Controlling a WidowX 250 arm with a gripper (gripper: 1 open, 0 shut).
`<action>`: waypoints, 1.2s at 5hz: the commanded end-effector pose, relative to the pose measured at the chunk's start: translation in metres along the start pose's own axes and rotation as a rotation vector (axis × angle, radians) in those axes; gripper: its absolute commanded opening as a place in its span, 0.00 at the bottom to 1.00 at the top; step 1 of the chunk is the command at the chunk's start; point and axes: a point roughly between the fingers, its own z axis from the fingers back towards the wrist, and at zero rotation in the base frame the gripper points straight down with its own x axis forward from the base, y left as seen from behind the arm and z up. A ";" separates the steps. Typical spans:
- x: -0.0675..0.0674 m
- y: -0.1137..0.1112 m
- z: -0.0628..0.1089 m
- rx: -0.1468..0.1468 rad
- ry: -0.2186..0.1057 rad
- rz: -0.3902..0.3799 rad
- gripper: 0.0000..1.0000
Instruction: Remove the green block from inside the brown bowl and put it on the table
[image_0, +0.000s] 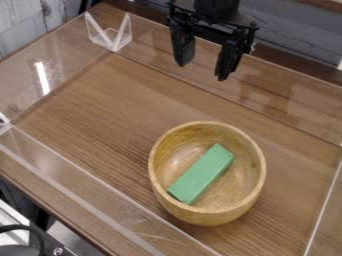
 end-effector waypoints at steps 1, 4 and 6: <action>-0.015 -0.010 -0.015 -0.001 0.019 -0.027 1.00; -0.058 -0.054 -0.062 0.000 -0.034 -0.099 1.00; -0.059 -0.057 -0.080 -0.015 -0.055 -0.117 1.00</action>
